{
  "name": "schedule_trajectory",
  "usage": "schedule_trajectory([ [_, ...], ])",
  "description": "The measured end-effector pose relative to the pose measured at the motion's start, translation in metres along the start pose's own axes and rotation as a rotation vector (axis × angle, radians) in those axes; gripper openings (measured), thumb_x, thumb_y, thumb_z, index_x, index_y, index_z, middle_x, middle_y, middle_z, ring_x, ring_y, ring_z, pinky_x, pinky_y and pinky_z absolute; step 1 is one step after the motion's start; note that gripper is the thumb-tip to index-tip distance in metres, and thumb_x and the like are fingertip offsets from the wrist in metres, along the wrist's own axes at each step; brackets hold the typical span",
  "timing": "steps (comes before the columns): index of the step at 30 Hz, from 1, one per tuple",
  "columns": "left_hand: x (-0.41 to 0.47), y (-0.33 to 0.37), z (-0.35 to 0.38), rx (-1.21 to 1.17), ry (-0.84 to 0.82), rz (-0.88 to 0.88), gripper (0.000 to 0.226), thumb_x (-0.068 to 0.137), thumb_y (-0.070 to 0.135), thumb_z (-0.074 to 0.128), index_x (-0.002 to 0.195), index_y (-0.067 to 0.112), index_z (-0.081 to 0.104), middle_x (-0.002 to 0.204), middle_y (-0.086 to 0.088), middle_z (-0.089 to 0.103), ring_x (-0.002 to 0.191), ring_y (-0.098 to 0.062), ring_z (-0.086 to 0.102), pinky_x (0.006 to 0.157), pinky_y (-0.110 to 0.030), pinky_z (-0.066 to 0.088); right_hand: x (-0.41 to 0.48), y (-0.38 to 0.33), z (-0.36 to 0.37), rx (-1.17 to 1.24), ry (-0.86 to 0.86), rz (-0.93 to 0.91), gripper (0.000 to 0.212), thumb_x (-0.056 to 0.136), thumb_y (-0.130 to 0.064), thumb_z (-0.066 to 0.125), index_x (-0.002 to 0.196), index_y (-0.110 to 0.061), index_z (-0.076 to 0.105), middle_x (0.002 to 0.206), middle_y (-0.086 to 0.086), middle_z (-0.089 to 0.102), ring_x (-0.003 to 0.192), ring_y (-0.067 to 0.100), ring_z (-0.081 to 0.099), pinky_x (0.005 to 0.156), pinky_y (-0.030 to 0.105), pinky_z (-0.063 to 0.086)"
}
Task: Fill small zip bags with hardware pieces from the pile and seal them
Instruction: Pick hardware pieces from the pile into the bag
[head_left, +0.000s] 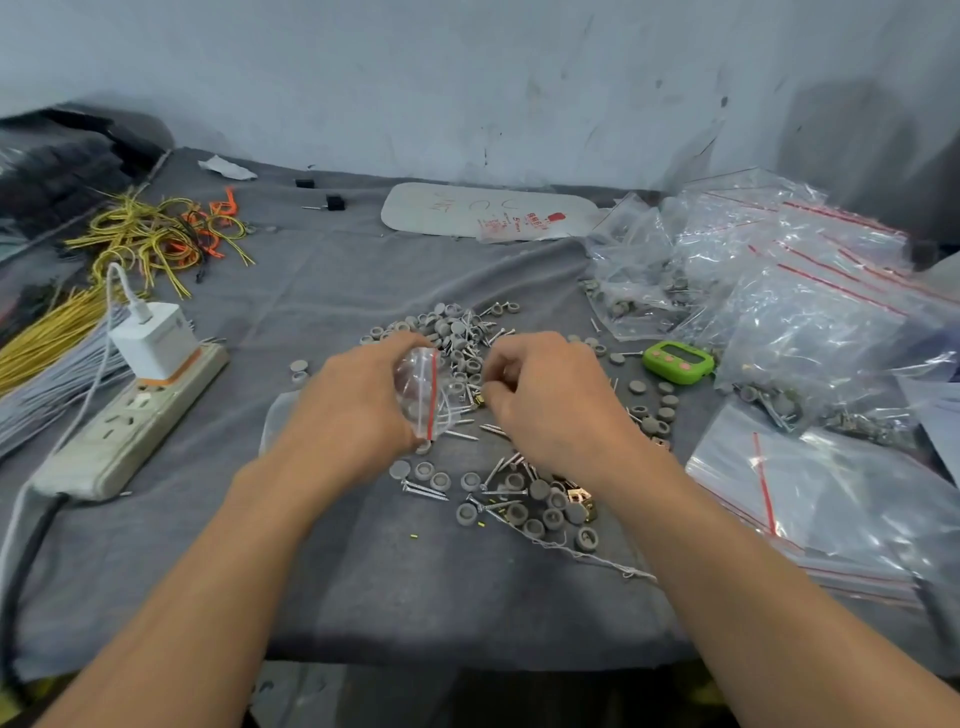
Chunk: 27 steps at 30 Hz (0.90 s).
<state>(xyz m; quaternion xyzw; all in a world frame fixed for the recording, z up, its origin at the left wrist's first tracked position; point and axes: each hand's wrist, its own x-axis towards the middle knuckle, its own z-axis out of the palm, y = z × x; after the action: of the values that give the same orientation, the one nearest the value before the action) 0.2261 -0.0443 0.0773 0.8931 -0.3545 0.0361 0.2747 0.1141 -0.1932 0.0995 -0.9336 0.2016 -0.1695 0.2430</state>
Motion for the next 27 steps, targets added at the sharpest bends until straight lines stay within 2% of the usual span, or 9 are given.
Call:
schedule_trajectory([
  [3, -0.001, 0.008, 0.004, -0.075, -0.075, 0.014, 0.068, 0.055, 0.029, 0.086, 0.116, 0.046, 0.059, 0.087, 0.019, 0.064, 0.086, -0.011, 0.063, 0.067, -0.023, 0.045, 0.002, -0.005, 0.000, 0.138, -0.034, -0.069, 0.017, 0.082, -0.019, 0.076, 0.075, -0.035, 0.075, 0.065, -0.017, 0.066, 0.062, -0.005, 0.060, 0.058, 0.005, 0.039],
  [5, -0.001, 0.015, 0.002, -0.150, -0.113, 0.017, 0.064, 0.049, 0.030, 0.082, 0.105, 0.048, 0.058, 0.081, 0.022, 0.065, 0.074, 0.000, 0.061, 0.055, -0.012, 0.040, 0.004, -0.009, 0.004, 0.226, -0.032, -0.115, 0.012, 0.080, -0.019, 0.079, 0.080, -0.031, 0.080, 0.063, -0.015, 0.067, 0.060, -0.005, 0.060, 0.057, 0.005, 0.039],
  [7, -0.001, 0.019, 0.002, -0.235, -0.137, 0.019, 0.055, 0.044, 0.030, 0.077, 0.095, 0.045, 0.061, 0.082, 0.022, 0.066, 0.065, 0.004, 0.061, 0.049, -0.013, 0.041, 0.005, -0.015, 0.007, 0.309, -0.007, -0.135, 0.007, 0.080, -0.020, 0.080, 0.083, -0.025, 0.082, 0.065, -0.008, 0.071, 0.065, 0.001, 0.065, 0.057, 0.011, 0.044],
  [11, -0.005, 0.023, -0.001, -0.497, -0.126, 0.002, 0.052, 0.044, 0.024, 0.078, 0.094, 0.028, 0.065, 0.084, 0.004, 0.070, 0.069, -0.013, 0.064, 0.063, -0.045, 0.056, 0.009, -0.024, 0.009, 0.370, -0.023, -0.125, 0.004, 0.084, -0.027, 0.081, 0.085, -0.024, 0.084, 0.074, -0.004, 0.076, 0.075, 0.006, 0.069, 0.066, 0.017, 0.051],
  [14, -0.004, 0.022, -0.007, -0.568, -0.084, 0.029, 0.043, 0.049, 0.019, 0.081, 0.090, 0.025, 0.067, 0.086, -0.004, 0.071, 0.072, -0.018, 0.063, 0.071, -0.050, 0.055, 0.012, -0.028, 0.005, 0.388, 0.014, -0.109, 0.008, 0.083, -0.024, 0.079, 0.087, -0.029, 0.084, 0.080, -0.011, 0.078, 0.080, 0.001, 0.070, 0.072, 0.013, 0.051],
  [17, -0.005, 0.016, -0.010, -0.774, -0.024, -0.032, 0.049, 0.052, 0.010, 0.084, 0.099, 0.020, 0.070, 0.093, -0.008, 0.075, 0.079, -0.015, 0.067, 0.074, -0.044, 0.057, 0.016, -0.023, -0.007, 0.452, 0.158, -0.070, 0.008, 0.082, -0.025, 0.077, 0.082, -0.030, 0.083, 0.071, -0.021, 0.074, 0.074, -0.003, 0.069, 0.071, 0.015, 0.053],
  [19, -0.005, 0.010, -0.013, -0.852, 0.035, -0.068, 0.054, 0.052, 0.011, 0.087, 0.102, 0.021, 0.070, 0.095, -0.003, 0.076, 0.083, -0.013, 0.071, 0.073, -0.028, 0.059, 0.017, -0.014, -0.015, 0.376, 0.147, -0.005, 0.011, 0.085, -0.028, 0.073, 0.081, -0.030, 0.083, 0.070, -0.020, 0.074, 0.073, 0.000, 0.069, 0.072, 0.022, 0.055],
  [23, -0.002, -0.001, -0.024, -0.926, 0.137, -0.099, 0.066, 0.051, 0.016, 0.091, 0.113, 0.022, 0.068, 0.100, 0.003, 0.077, 0.088, -0.008, 0.073, 0.068, -0.016, 0.055, 0.015, 0.004, -0.011, -0.157, -0.186, 0.052, 0.016, 0.088, -0.029, 0.069, 0.099, -0.025, 0.080, 0.097, -0.001, 0.077, 0.094, 0.023, 0.070, 0.088, 0.034, 0.058],
  [27, 0.000, -0.009, -0.033, -0.928, 0.215, -0.092, 0.078, 0.042, 0.027, 0.092, 0.117, 0.025, 0.068, 0.105, 0.001, 0.075, 0.094, -0.010, 0.072, 0.076, -0.019, 0.055, 0.008, 0.007, 0.005, -0.397, -0.317, -0.016, 0.007, 0.089, -0.022, 0.066, 0.090, -0.015, 0.064, 0.080, 0.004, 0.060, 0.081, 0.030, 0.060, 0.069, 0.033, 0.048],
])
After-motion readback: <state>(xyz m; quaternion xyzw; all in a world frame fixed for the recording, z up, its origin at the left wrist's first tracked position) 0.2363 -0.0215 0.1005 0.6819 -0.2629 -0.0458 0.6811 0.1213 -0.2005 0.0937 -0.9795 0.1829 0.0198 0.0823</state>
